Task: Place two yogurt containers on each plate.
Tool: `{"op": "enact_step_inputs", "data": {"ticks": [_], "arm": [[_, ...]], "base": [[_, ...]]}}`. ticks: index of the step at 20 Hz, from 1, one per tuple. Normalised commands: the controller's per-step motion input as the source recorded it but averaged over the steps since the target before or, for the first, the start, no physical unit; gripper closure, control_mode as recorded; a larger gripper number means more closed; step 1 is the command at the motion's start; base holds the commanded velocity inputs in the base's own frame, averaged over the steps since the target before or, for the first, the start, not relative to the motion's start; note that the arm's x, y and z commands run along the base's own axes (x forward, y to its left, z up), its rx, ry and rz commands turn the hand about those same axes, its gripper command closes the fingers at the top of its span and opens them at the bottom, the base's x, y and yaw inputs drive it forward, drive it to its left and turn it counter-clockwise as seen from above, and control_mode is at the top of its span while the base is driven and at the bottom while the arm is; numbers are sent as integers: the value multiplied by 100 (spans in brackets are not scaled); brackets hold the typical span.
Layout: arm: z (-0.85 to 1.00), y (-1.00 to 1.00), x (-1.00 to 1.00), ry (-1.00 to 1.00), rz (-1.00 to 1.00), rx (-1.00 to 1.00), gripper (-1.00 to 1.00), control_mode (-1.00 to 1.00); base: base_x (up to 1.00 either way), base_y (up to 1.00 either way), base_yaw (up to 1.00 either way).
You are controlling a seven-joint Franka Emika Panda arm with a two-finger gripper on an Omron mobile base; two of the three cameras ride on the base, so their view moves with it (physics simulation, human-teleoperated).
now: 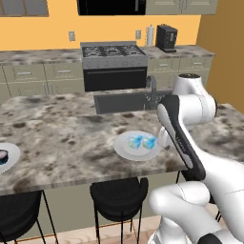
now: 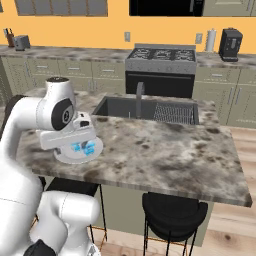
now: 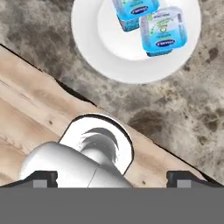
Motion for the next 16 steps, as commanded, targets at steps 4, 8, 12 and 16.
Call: {"op": "enact_step_inputs", "data": {"ticks": [4,8,12,16], "arm": [[45,-28,-51,2,-39,0,-100,-100],[10,33,0,2,-49,1,-100,-100],[0,67,-8,2,-30,2,-100,-100],[0,100,-33,0,-5,-6,-100,-100]], "base": [[0,0,0],[0,0,0],[0,0,0],[0,0,0]]}}
